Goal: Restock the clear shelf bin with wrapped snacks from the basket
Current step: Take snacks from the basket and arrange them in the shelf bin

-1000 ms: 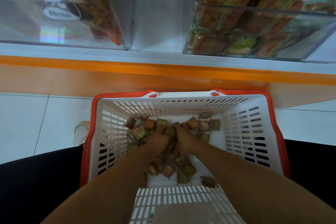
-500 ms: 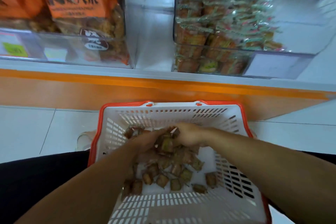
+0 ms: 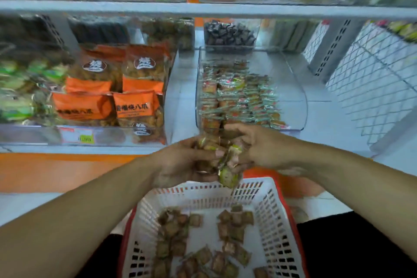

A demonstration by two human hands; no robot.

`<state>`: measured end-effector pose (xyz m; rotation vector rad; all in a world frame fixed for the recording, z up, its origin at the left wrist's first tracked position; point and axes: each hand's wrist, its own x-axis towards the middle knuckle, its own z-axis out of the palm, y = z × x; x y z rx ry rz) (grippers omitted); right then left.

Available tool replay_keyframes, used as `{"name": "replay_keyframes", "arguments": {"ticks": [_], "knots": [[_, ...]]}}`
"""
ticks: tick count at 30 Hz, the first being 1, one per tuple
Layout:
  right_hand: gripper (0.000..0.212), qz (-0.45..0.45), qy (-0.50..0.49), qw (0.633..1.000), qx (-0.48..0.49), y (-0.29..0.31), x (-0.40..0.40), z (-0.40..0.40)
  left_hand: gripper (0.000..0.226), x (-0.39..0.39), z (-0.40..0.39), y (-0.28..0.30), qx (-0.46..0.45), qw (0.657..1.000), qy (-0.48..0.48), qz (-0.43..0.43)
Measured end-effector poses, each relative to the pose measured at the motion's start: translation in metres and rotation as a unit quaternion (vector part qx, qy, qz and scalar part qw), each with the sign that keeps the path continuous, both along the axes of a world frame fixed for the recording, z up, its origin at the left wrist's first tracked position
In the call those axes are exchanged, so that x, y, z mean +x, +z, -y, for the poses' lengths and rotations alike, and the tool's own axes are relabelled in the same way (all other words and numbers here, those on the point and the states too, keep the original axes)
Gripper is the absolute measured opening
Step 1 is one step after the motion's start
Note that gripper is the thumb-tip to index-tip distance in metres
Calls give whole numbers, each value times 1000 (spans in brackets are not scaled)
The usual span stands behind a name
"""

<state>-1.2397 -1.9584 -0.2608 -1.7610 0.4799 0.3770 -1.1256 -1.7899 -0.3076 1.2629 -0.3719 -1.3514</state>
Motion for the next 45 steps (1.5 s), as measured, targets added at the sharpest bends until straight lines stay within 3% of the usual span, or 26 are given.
{"name": "replay_keyframes", "arguments": {"ticks": [4,7,12,16,19,23,25,27,29,30,34,39,45], "knots": [[54,99,-104,989,40,30,-8,14,23,9,-2,25,-33,995,78,-44],[30,152,-92,980,88,40,-11,18,22,11,5,34,-68,983,133,-106],[23,181,-63,979,-68,36,-5,25,30,9,23,41,-62,979,154,-120],[25,123,-106,983,87,26,2,25,38,6,32,42,-95,969,193,-123],[30,132,-190,947,222,17,10,19,38,7,38,40,-134,953,236,-132],[40,151,-254,920,257,21,24,35,34,8,41,35,-138,950,253,-118],[44,179,-264,931,179,26,33,52,27,7,43,34,-121,958,242,-90],[45,187,-254,948,-39,24,43,70,37,6,45,32,-104,965,229,-71],[43,177,-225,927,-244,14,58,87,51,3,47,30,-94,971,212,-60],[43,170,-215,915,-297,7,68,93,58,2,49,29,-92,974,202,-52],[51,164,-215,901,-338,-15,103,108,57,1,53,28,-88,979,182,-34],[62,178,-225,902,-323,-31,127,109,61,4,51,30,-80,981,171,-38],[63,146,-225,903,-335,-41,134,104,67,7,49,32,-66,983,169,-40]]}}
